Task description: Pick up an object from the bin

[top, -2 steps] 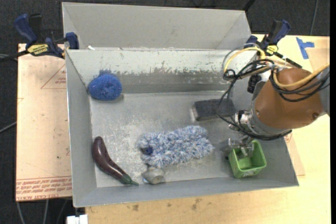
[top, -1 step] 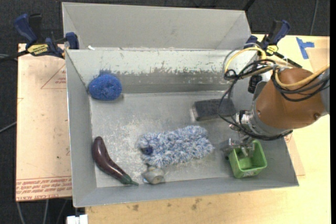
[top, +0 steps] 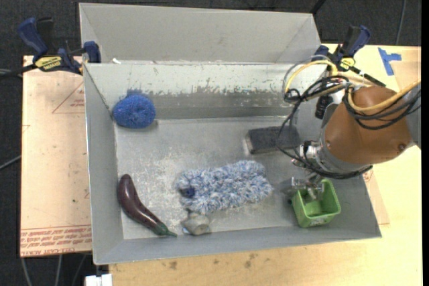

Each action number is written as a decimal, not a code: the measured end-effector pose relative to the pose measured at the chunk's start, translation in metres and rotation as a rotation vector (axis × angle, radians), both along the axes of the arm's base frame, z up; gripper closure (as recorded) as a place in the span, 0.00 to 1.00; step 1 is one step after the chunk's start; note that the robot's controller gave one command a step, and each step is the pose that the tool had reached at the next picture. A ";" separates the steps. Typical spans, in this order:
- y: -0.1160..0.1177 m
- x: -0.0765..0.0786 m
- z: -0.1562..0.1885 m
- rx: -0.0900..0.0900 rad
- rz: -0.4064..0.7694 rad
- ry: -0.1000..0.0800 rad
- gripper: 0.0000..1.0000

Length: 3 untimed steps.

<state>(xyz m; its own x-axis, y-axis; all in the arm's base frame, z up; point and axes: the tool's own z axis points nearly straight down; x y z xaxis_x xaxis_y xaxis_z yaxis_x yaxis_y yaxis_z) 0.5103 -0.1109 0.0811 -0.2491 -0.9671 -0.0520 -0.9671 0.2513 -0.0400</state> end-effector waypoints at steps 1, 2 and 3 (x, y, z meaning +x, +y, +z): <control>-0.002 0.000 0.003 0.000 0.003 0.006 1.00; -0.004 -0.002 0.008 -0.002 -0.001 0.010 1.00; -0.003 -0.001 0.004 0.000 0.000 0.009 1.00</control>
Offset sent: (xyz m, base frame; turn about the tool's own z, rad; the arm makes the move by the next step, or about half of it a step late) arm -0.0001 0.0000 0.0168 0.0010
